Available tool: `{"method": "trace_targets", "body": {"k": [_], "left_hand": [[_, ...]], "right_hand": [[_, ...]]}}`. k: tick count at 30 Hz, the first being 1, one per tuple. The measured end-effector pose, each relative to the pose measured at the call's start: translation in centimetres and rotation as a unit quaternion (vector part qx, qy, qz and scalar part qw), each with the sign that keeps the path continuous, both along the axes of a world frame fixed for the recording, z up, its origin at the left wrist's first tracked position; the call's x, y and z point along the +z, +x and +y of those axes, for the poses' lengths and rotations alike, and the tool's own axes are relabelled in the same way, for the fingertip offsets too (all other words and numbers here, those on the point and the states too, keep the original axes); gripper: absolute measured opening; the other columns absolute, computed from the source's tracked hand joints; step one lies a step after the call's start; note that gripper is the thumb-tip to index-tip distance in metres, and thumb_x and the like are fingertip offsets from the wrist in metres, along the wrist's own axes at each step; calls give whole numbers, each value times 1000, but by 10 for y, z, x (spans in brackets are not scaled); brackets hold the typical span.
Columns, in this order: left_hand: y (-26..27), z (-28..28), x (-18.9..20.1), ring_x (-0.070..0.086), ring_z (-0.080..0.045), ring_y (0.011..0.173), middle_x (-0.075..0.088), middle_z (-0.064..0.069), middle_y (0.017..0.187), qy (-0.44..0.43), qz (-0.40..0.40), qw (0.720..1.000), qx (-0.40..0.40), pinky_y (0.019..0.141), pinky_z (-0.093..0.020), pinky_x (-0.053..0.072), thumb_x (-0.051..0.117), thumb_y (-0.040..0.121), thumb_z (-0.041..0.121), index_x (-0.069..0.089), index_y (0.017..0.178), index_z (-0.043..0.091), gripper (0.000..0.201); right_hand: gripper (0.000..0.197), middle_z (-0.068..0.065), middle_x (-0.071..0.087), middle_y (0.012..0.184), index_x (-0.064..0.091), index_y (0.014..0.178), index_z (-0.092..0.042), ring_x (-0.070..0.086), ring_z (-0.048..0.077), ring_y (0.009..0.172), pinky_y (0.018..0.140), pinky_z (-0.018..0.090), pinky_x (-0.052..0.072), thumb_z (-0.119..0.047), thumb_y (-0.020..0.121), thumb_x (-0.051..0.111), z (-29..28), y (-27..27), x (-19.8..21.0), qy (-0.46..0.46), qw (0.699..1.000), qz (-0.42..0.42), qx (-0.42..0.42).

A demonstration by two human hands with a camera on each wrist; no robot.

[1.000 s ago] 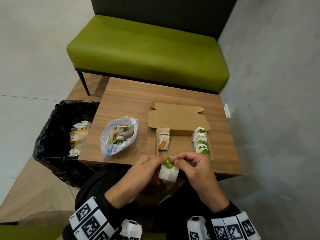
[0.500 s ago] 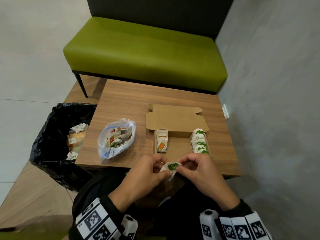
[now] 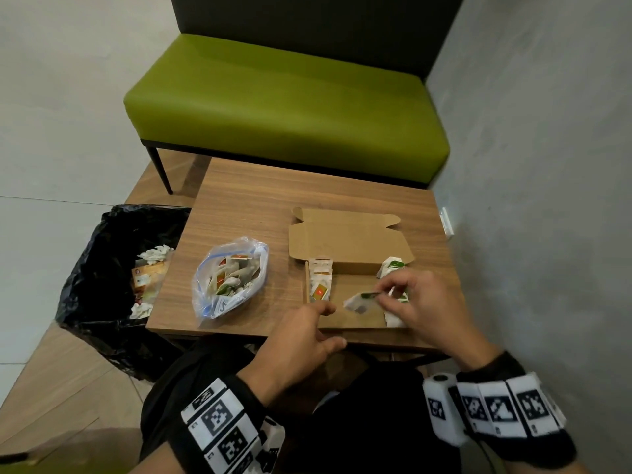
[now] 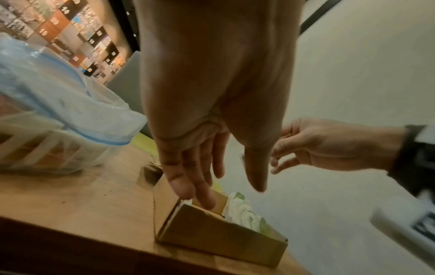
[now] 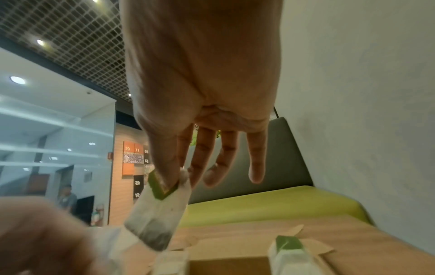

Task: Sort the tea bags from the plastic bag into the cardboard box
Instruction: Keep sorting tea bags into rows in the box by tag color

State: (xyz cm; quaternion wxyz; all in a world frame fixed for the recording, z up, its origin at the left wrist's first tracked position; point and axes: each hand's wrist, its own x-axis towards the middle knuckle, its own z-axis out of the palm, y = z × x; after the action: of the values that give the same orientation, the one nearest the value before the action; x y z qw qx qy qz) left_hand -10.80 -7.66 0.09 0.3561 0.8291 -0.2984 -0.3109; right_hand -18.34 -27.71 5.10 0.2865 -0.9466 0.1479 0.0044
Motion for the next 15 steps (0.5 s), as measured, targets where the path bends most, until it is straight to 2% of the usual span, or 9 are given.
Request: {"method": "trace_targets", "body": {"k": [3, 5, 9, 13, 15], "left_hand": [[1, 0, -7, 54, -12, 121, 54, 2, 138, 70, -26, 995, -63, 98, -24, 44, 72, 86, 38, 43, 144, 24, 66], [1, 0, -8, 48, -13, 129, 47, 4, 145, 92, -38, 991, -89, 106, -26, 39, 70, 88, 37, 42, 145, 21, 65], [1, 2, -11, 49, -14, 126, 48, 5, 140, 93, -64, 988, -105, 105, -29, 42, 66, 90, 38, 46, 141, 21, 58], [4, 3, -12, 47, -14, 126, 49, 4, 138, 92, -84, 984, -126, 105, -28, 40, 64, 91, 38, 46, 140, 21, 55], [6, 3, -13, 47, -14, 127, 49, 3, 139, 91, -89, 983, -131, 106, -28, 41, 64, 91, 38, 47, 140, 20, 55]], "right_hand": [[7, -17, 64, 85, 75, 92, -29, 56, 10, 85, 75, 33, 48, -25, 86, 74, -28, 20, -6, -93, 995, -27, -16], [6, -16, 58, 85, 74, 94, -27, 51, 11, 88, 76, 32, 43, -27, 88, 72, -43, 34, -13, -126, 992, -5, -18], [5, -12, 61, 85, 73, 89, -29, 53, 11, 85, 72, 27, 40, -24, 88, 73, -57, 58, -23, -109, 993, 51, -3], [6, -9, 64, 85, 74, 91, -25, 56, 4, 80, 63, 18, 41, -20, 88, 74, -59, 73, -33, -106, 981, 154, 43], [7, -10, 61, 86, 74, 92, -27, 57, 7, 82, 67, 20, 47, -21, 88, 73, -59, 80, -42, -130, 975, 172, 49]]}}
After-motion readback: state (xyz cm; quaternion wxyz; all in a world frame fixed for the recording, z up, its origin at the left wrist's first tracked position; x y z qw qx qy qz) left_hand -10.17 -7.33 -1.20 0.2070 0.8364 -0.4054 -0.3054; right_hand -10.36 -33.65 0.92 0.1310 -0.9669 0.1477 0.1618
